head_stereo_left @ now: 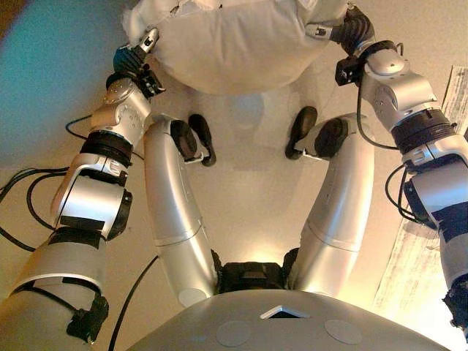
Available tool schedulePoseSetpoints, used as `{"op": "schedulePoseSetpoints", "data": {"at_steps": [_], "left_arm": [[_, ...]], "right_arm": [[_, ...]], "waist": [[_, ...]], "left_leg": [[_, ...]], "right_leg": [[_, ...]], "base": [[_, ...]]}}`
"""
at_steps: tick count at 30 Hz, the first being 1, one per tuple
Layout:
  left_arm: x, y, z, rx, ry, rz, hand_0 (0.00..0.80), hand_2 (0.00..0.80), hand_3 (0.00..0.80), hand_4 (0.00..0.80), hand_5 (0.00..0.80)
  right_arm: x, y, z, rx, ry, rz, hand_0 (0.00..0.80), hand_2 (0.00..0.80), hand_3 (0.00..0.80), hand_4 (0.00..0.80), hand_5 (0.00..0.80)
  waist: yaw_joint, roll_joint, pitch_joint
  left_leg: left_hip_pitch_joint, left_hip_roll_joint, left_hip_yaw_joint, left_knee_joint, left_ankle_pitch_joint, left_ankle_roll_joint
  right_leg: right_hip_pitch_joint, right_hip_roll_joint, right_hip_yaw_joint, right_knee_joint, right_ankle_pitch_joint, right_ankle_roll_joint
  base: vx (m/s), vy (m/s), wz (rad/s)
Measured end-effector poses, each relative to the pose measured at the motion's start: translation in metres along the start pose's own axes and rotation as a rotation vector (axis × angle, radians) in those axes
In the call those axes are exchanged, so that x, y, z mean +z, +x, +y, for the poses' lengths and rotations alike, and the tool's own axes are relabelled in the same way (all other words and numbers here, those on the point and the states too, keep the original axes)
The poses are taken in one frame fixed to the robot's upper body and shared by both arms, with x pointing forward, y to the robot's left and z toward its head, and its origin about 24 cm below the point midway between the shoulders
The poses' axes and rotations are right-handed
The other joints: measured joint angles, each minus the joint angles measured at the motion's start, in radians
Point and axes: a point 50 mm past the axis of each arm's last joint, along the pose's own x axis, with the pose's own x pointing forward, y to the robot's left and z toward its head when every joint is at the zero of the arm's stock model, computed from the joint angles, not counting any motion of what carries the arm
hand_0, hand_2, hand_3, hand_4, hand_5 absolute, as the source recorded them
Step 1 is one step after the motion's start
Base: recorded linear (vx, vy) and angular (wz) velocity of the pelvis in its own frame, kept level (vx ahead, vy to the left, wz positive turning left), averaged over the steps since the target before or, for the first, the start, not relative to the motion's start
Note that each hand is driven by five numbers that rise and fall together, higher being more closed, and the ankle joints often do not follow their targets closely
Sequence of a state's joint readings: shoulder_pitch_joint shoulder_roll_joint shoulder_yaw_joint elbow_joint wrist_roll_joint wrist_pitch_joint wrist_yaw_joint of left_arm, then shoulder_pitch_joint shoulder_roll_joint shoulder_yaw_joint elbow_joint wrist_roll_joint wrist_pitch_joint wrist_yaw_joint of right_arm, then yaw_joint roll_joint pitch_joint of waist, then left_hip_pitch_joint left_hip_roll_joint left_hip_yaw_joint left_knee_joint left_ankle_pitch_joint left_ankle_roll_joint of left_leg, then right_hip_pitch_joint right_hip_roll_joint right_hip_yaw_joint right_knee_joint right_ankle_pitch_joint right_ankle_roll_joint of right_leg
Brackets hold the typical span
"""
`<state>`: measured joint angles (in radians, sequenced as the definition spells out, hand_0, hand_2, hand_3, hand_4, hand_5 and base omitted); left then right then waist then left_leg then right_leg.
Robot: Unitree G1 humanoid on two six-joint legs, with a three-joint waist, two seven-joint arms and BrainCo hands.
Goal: Pick up the cushion and take it to the sofa
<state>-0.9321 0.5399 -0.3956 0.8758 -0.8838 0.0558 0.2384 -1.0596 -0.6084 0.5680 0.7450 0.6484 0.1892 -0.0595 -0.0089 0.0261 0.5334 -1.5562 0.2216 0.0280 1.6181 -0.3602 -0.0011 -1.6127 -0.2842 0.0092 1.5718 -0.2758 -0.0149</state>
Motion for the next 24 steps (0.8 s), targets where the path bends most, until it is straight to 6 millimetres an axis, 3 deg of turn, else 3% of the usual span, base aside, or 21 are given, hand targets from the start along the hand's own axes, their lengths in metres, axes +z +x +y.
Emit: {"op": "schedulePoseSetpoints", "data": {"at_steps": [6, 16, 24], "left_arm": [[0.002, -0.002, -0.007, -0.037, 0.043, -0.015, 0.8, 0.8, 0.8, 0.8, 0.8], [-0.025, -0.008, -0.006, -0.06, 0.1, 0.031, 0.8, 0.8, 0.8, 0.8, 0.8], [-0.061, -0.026, -0.007, -0.054, -0.019, 0.001, 0.8, 0.8, 0.8, 0.8, 0.8]], "right_arm": [[-0.01, 0.0, 0.007, 0.049, -0.033, 0.051, 0.8, 0.8, 0.8, 0.8, 0.8], [-0.049, -0.011, 0.015, 0.054, 0.025, 0.123, 0.8, 0.8, 0.8, 0.8, 0.8], [-0.085, -0.03, 0.026, 0.022, 0.165, 0.088, 0.8, 0.8, 0.8, 0.8, 0.8]], "waist": [[-0.001, 0.0, 0.0], [-0.002, 0.0, 0.0], [-0.01, -0.001, 0.001]], "left_leg": [[0.002, 0.0, 0.001, 0.006, -0.001, 0.002], [0.031, 0.012, 0.002, 0.019, -0.015, 0.001], [0.262, 0.006, 0.033, -0.211, -0.013, 0.004]], "right_leg": [[0.0, -0.001, 0.003, 0.002, 0.0, 0.0], [0.026, 0.002, 0.004, 0.009, -0.001, 0.0], [0.263, 0.056, -0.033, -0.258, 0.017, 0.022]], "base": [[0.014, 0.002, -0.02], [0.018, -0.002, -0.03], [-0.006, 0.011, -0.21]]}}
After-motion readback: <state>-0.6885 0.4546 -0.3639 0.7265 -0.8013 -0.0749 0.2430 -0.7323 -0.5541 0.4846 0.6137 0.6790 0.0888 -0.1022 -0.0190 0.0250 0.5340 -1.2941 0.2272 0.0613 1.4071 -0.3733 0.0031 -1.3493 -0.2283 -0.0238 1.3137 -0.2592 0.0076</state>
